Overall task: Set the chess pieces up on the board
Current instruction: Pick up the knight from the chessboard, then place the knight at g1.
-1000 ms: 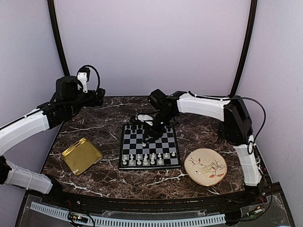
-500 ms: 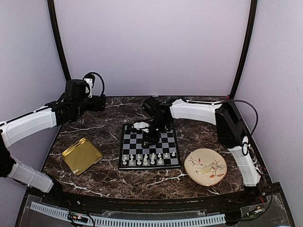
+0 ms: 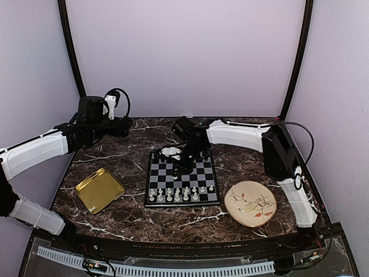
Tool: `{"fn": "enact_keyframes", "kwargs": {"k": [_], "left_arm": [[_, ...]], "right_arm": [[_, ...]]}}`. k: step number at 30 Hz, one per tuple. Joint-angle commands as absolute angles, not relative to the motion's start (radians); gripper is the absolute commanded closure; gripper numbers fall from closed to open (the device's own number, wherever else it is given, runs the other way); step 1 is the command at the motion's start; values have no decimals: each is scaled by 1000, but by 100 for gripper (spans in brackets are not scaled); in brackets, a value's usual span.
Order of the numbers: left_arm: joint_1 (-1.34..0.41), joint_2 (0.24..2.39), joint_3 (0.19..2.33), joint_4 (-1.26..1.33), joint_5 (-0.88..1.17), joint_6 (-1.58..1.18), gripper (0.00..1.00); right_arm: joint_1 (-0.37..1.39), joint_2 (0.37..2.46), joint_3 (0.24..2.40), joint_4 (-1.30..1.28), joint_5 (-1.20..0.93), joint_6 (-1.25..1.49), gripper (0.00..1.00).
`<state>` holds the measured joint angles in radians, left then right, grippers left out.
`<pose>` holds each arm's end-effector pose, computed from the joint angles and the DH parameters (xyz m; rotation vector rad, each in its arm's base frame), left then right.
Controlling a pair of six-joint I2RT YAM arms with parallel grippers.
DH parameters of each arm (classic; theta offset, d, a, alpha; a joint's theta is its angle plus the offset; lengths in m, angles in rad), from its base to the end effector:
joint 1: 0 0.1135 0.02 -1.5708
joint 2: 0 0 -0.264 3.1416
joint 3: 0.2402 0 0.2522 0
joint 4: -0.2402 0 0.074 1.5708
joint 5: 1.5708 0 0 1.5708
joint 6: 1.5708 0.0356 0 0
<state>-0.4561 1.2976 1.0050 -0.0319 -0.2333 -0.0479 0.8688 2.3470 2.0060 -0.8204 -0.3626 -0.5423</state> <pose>0.2762 -0.1263 0.3199 0.2262 1.8745 -0.1236 0.3123 0.3888 0.1781 -1.8551 2.0171 0.5877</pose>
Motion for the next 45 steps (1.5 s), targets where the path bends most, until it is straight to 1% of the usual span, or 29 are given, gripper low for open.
{"fn": "enact_keyframes", "kwargs": {"k": [1, 4, 7, 11, 14, 18, 20, 24, 27, 29, 32, 34, 38, 45], "left_arm": [[-450, 1273, 993, -15, -214, -32, 13], [-448, 1275, 993, -18, -207, -34, 16], [-442, 1280, 999, -26, -197, -38, 17], [-436, 1281, 999, -27, -205, -40, 18], [-431, 1285, 1012, -45, -201, -45, 20], [-410, 1312, 1056, -98, -159, -66, 24], [-389, 1335, 1087, -135, -122, -91, 28], [-335, 1409, 1174, -235, -18, -152, 29], [-301, 1439, 1200, -261, 61, -195, 31], [-293, 1442, 1195, -248, 82, -209, 29], [-291, 1450, 1183, -234, 81, -215, 21], [-291, 1466, 1181, -227, 78, -202, 19], [-290, 1475, 1178, -217, 76, -198, 19], [-290, 1463, 1161, -207, 107, -171, 22]], "right_arm": [[874, 2352, 2054, -831, -373, -538, 92], [874, 2346, 2057, -840, -370, -541, 96], [873, 2318, 2050, -845, -358, -542, 97], [868, 2212, 1991, -839, -336, -550, 97], [854, 2105, 1899, -827, -332, -556, 97], [830, 1970, 1732, -807, -340, -562, 97], [825, 1911, 1658, -799, -339, -569, 97], [821, 1794, 1500, -768, -355, -588, 97], [824, 1736, 1392, -732, -375, -593, 97], [826, 1710, 1342, -714, -383, -592, 96], [838, 1693, 1294, -693, -371, -598, 96], [848, 1683, 1263, -673, -364, -599, 96], [870, 1680, 1226, -638, -357, -601, 96], [888, 1722, 1226, -604, -348, -598, 96]]}}
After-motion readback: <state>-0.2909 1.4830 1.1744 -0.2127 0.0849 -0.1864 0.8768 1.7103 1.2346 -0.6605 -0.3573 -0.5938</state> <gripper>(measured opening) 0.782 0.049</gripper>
